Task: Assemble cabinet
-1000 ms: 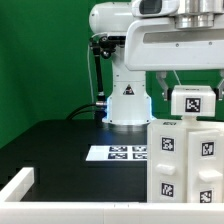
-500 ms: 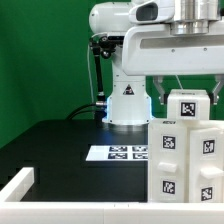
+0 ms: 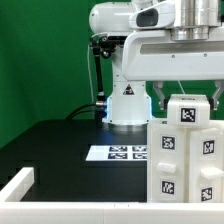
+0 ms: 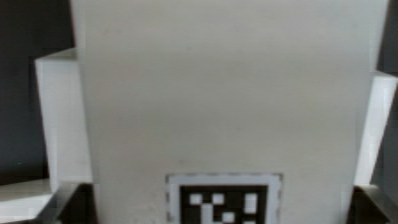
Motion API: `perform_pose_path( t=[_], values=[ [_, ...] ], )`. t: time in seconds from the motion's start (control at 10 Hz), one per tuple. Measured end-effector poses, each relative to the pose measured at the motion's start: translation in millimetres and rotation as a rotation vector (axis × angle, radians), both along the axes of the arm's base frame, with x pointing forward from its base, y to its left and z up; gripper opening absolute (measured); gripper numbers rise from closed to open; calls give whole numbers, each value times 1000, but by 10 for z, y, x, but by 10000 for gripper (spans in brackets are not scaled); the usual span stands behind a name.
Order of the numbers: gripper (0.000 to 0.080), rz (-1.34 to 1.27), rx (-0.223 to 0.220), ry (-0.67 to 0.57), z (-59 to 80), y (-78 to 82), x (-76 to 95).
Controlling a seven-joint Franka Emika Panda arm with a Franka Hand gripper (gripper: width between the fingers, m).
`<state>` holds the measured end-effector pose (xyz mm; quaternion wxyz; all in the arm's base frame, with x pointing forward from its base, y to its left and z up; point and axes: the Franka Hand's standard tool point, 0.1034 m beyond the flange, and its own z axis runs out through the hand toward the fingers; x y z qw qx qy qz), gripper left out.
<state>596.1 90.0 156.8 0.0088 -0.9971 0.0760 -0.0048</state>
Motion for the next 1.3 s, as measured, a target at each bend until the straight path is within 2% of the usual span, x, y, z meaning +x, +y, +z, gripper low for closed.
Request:
perform_pose_path(
  t=[0.2,0.3,0.4,0.8,1.0,1.3],
  values=[
    [555,0,0,1,-6,-1,-2],
    [631,0,0,1,-8,-1,-3],
    [644,0,0,2,-9,-1,-3],
    [648,0,-1,2,-14,-2,-5],
    [648,-33,25,30,-25,35,-62],
    [648,-32,25,13,-57,34,-60]
  ],
)
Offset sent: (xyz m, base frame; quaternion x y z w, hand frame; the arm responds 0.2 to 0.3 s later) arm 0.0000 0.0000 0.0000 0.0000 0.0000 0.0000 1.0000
